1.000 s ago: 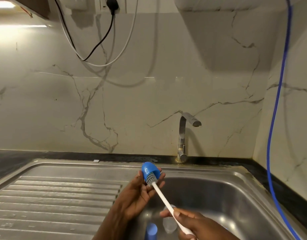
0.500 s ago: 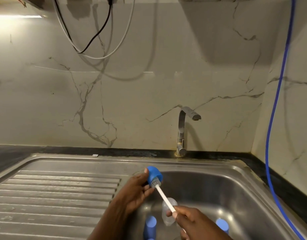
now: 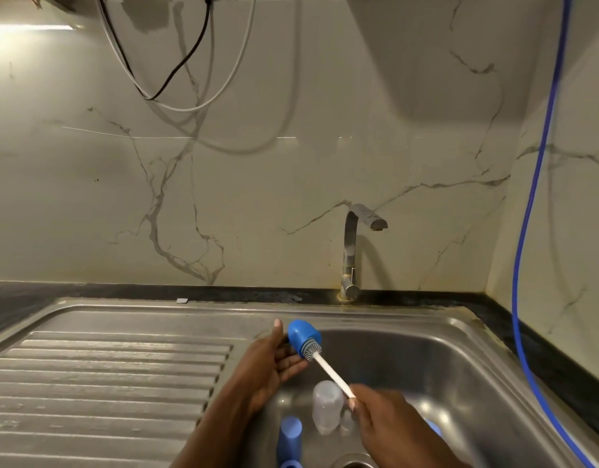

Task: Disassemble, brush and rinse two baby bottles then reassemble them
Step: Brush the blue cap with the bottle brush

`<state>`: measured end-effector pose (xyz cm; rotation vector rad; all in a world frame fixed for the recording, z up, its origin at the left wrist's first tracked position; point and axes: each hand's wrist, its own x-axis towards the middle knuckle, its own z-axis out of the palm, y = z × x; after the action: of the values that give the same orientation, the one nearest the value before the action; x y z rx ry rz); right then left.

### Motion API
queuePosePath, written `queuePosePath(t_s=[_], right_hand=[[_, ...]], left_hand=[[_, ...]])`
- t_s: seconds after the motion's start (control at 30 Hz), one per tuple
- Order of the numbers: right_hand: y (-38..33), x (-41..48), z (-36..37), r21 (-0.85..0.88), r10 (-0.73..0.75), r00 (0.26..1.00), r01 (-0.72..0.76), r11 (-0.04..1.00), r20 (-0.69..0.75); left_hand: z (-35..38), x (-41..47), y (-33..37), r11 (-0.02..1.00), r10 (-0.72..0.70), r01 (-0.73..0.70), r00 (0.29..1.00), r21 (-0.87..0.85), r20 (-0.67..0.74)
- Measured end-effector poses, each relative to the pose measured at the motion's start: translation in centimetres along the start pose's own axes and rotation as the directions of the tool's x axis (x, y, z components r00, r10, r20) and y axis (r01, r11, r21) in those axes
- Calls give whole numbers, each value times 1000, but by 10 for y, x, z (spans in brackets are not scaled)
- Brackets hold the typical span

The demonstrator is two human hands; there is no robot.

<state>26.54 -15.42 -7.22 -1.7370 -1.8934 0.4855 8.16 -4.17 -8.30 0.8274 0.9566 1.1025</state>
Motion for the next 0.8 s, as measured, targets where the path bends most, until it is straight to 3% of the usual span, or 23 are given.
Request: queuePosePath(t_s=[0.07,0.13,0.2,0.27,0.3,0.33,0.37,0.4,0.47,0.5,0.57,0.7,0.77,0.8], right_hand=[[-3,-1,0,45,-1,997,-3,999,81],[-12,-4,-6,318,16,965,-102,943,263],[-21,-5,-16,627,24,878,-361,690,478],[-30,-9,-25,728,-22,810,-514,454,585],[-34,-11,-27,739,-43,797,-536,408,603],[-37,-11,-27,741,-34,804,-530,413,594],[-35,-9,-22,730,5,834,-486,482,552],[-34,-6,-17,683,46,880,-399,612,473],[-25,-1,-7,412,111,966,-201,888,232],[-21,2,-5,271,88,987,-123,955,138],[-15,3,-4,125,41,996,-51,991,78],[-13,2,-11,37,-2,994,-2,999,112],[-14,0,-10,73,0,989,-11,997,149],[-15,-1,-8,169,25,983,-57,984,183]], left_hand=[[0,-3,2,1000,1,-1,1000,8,-21],[-5,-4,4,989,-51,55,998,-134,30],[-9,-8,9,906,-57,137,977,-401,204],[-11,-11,12,807,24,174,945,-564,326],[-11,-10,12,798,51,159,944,-582,327],[-9,-7,11,810,46,150,948,-567,315],[-9,-3,8,847,20,122,965,-518,260],[-10,1,4,892,12,71,983,-447,181],[-12,7,-3,967,81,-75,997,-244,15],[-11,8,-4,981,117,-119,993,-153,-19],[-7,6,-2,989,110,-111,994,-97,-17],[-2,5,2,995,37,-37,999,-90,0],[0,5,1,996,33,-33,999,-84,-1],[0,4,1,993,32,-32,999,-114,0]])
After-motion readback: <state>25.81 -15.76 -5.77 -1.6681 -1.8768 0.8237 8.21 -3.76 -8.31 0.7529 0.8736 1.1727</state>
